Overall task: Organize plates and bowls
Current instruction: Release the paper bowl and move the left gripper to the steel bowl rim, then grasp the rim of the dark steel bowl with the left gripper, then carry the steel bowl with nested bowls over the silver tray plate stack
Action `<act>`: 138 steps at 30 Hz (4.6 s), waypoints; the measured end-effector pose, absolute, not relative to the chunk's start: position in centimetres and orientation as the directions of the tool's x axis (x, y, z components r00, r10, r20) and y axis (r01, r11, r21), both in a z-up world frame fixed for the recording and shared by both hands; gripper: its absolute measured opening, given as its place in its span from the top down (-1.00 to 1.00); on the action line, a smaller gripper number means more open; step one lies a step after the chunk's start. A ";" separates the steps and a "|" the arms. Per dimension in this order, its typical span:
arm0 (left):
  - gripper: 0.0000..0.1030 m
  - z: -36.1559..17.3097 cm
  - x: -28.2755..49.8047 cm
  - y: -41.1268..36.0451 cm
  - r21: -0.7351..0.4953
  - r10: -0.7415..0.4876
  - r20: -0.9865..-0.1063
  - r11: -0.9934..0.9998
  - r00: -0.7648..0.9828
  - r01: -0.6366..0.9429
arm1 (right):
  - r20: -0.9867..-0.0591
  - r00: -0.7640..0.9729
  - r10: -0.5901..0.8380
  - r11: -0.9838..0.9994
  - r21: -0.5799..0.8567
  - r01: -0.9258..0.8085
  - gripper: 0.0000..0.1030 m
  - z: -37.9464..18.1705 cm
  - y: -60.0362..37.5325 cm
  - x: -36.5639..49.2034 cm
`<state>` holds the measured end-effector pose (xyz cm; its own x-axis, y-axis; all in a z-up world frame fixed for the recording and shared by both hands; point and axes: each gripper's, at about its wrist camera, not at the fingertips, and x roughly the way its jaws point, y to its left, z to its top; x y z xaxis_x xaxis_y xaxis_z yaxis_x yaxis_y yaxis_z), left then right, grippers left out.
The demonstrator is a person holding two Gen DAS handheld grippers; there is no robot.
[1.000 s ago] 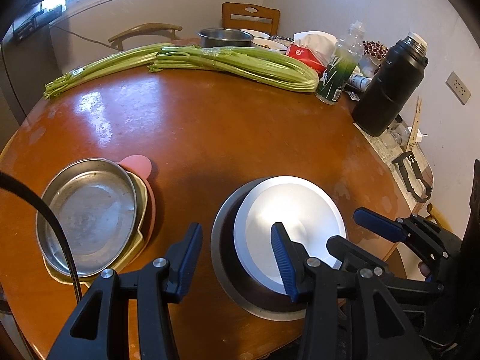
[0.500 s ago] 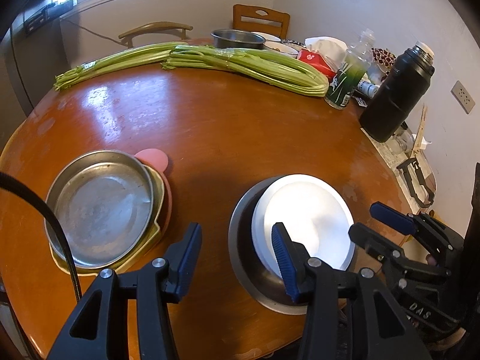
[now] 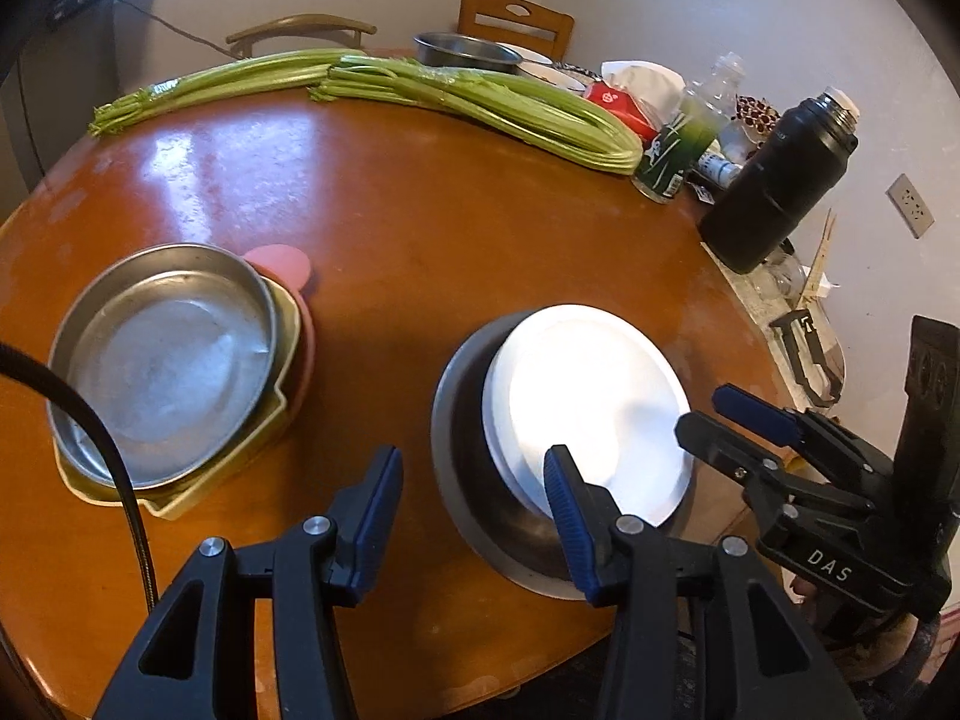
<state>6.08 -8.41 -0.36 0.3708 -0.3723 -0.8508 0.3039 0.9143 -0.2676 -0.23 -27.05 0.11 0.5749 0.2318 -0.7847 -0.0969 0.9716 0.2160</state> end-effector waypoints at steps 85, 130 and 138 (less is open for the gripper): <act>0.05 -3.9 8.2 -11.1 -0.196 -0.289 -0.887 0.942 0.359 0.273 | -0.822 0.470 0.321 0.944 0.316 -0.091 0.14 -4.1 -25.3 2.3; 0.04 1.6 10.1 -2.8 -0.191 -0.239 -0.836 0.971 0.493 0.146 | -0.781 0.503 0.372 0.926 0.272 -0.263 0.15 1.5 -17.7 7.2; 0.04 2.4 10.5 0.3 -0.213 -0.228 -0.820 0.973 0.525 0.089 | -0.776 0.504 0.380 0.915 0.235 -0.328 0.15 2.8 -14.5 8.4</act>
<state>10.52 0.34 2.38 0.5250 -0.2278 -0.8200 0.0892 0.9729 -0.2131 8.45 -14.51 2.77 0.5036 0.3798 -0.7760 -0.3280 0.9150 0.2350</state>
